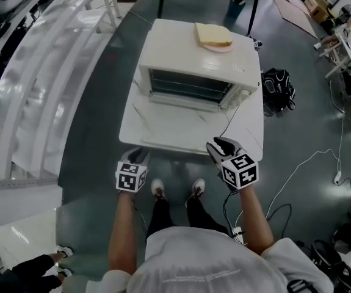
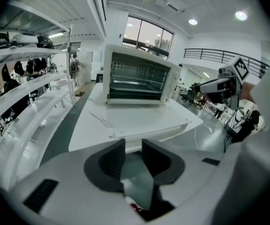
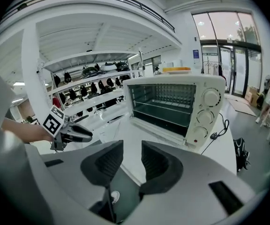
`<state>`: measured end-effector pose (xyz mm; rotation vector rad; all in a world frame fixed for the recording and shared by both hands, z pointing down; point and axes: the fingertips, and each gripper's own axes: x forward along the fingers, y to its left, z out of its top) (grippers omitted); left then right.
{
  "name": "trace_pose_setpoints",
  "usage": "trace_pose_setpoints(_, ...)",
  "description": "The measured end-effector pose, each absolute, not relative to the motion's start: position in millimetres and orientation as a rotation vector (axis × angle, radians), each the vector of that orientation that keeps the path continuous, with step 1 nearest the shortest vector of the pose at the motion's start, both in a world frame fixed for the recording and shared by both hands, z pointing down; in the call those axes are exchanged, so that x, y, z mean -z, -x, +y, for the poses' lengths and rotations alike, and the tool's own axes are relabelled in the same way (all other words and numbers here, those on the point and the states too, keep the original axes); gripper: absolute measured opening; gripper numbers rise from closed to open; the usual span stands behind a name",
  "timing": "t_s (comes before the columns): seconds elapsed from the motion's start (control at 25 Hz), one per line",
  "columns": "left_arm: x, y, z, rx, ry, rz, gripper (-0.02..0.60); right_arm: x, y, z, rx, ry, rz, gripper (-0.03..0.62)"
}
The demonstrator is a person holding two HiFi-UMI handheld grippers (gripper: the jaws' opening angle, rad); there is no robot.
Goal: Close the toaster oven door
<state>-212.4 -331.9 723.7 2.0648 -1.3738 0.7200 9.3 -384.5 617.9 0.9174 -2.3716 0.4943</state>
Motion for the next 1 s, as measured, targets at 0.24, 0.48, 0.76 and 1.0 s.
trace_pose_setpoints(0.24,-773,217,-337,-0.679,-1.934,-1.408,0.118,-634,-14,-374,-0.493,-0.891,-2.332,0.129)
trace_pose_setpoints(0.48,-782,218,-370,-0.556,-1.955,-1.467,0.118,-633,-24,-365,-0.52,-0.933,-2.311,0.127)
trace_pose_setpoints(0.76,-786,215,-376,-0.61,-1.943,-1.484,0.077,-623,-41,-367,-0.528,-1.007,-2.306,0.127)
trace_pose_setpoints(1.0,-744,215,-383,-0.553,-2.0,-1.498,0.077,-590,-38,-385,-0.476,-1.057,-2.359,0.127)
